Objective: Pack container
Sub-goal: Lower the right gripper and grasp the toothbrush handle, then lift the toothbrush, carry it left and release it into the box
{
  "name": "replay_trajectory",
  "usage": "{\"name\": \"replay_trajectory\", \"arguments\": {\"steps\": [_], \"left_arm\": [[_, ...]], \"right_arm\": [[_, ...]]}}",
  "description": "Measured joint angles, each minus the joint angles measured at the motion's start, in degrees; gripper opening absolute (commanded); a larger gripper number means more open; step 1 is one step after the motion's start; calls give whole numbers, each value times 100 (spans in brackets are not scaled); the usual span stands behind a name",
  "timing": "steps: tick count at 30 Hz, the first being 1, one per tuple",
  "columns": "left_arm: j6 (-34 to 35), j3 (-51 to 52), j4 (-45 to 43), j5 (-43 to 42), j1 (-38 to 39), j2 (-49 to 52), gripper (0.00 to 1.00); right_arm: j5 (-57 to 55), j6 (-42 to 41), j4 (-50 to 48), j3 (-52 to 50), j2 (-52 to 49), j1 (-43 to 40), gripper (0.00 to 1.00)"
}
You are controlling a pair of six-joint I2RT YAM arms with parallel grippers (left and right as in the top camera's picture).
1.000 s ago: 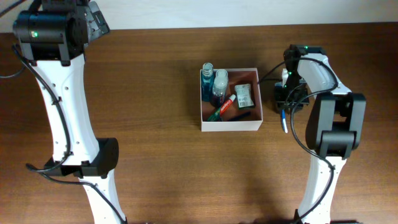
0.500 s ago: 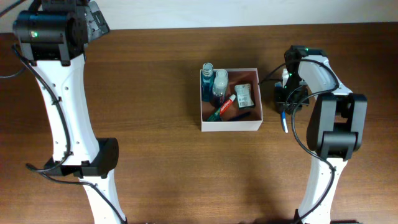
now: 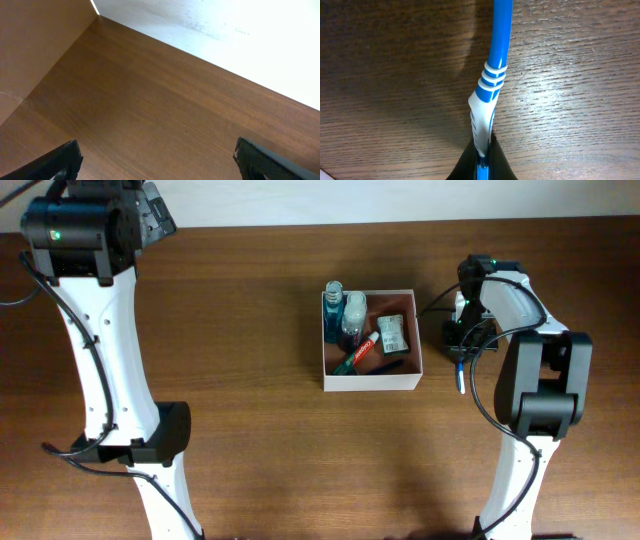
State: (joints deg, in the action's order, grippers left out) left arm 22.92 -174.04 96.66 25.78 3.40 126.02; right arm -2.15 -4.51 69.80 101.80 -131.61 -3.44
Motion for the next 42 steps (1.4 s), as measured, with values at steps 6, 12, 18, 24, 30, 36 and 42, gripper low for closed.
{"name": "replay_trajectory", "arguments": {"steps": [6, 12, 18, 24, 30, 36, 42], "left_arm": [[0, 0, 0, 0, 0, 0, 99], [0, 0, 0, 0, 0, 0, 100], [-2, 0, 0, 0, 0, 0, 99], [0, 0, 0, 0, 0, 0, 99], [-2, 0, 0, 0, 0, 0, 99], [-2, 0, 0, 0, 0, 0, 99], [0, 0, -2, 0, 0, 0, 99]], "right_arm": [[55, -105, 715, 474, -92, 0, 4], [772, -153, 1849, 2234, -131, 0, 4], [1912, -151, 2673, 3845, -122, 66, 4], [2208, -153, 2719, 4120, -120, 501, 4], [2122, -586, 2677, 4120, -120, 1047, 4], [1672, -1759, 2667, 4120, -120, 1303, 4], [1506, -3185, 2719, 4098, -120, 1366, 4]]}}
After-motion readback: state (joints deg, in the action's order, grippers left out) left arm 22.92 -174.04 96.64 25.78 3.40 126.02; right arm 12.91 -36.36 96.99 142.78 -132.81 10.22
